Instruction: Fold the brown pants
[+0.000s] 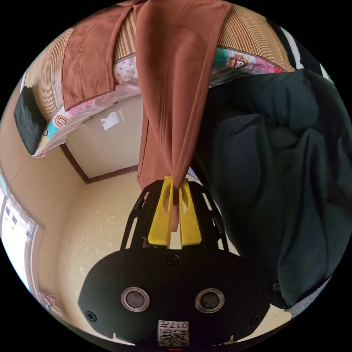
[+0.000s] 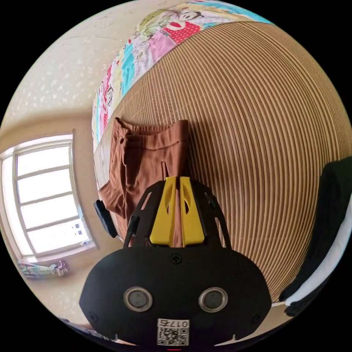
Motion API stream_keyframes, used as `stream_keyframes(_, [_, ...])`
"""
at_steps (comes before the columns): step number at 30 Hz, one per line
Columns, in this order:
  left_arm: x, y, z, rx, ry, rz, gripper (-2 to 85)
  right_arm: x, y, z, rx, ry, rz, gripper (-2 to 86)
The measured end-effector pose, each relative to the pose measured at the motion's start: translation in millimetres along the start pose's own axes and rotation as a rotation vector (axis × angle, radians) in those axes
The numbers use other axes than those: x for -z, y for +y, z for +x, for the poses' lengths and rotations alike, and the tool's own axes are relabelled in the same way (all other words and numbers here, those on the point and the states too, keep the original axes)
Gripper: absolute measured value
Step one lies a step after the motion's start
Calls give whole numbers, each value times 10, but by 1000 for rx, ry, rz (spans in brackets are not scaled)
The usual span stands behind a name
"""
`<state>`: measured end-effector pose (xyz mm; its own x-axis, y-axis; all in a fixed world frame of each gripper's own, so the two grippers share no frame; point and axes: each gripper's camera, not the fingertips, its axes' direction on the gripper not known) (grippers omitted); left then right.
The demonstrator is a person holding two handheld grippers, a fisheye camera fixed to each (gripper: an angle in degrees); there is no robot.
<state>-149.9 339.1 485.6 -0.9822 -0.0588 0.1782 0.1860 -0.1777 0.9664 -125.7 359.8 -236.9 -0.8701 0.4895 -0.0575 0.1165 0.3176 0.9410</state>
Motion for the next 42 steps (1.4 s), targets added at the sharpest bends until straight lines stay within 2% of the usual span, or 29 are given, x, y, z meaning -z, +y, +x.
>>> stream_keyframes(3, [265,175,1,-33,32,43,-7,321,26,-224,145,9,43,20])
stream_keyframes(6, [541,357,-14,-80,187,96,-7,771,121,-276,209,4,123,17])
stream_keyframes(10, [901,570,52,-118,350,186,-7,1207,30,-43,142,136,221,15])
stream_keyframes(14, [1182,644,124,-146,435,232,-7,1450,37,133,50,257,285,14])
stream_keyframes(20, [1488,922,146,-275,498,206,-7,1872,490,-80,60,238,376,11])
stream_keyframes(25, [1870,1221,-465,-328,670,240,-7,1869,518,-633,137,231,405,7])
stream_keyframes(30, [2416,1177,-1333,-335,672,303,-4,1456,-66,-1371,135,219,384,6])
stream_keyframes(32, [2615,1062,-1760,-283,658,330,-1,1138,-480,-1862,158,237,380,7])
stream_keyframes(35, [2868,898,-2564,-78,628,411,17,857,-831,-2343,163,176,398,10])
stream_keyframes(37, [2894,928,-3245,262,623,483,42,709,-932,-2477,161,141,370,12])
stream_keyframes(39, [2800,1123,-3579,508,658,566,50,657,-884,-2454,155,126,387,14])
stream_keyframes(42, [2443,1401,-3689,689,759,659,58,589,-633,-2116,206,101,403,21])
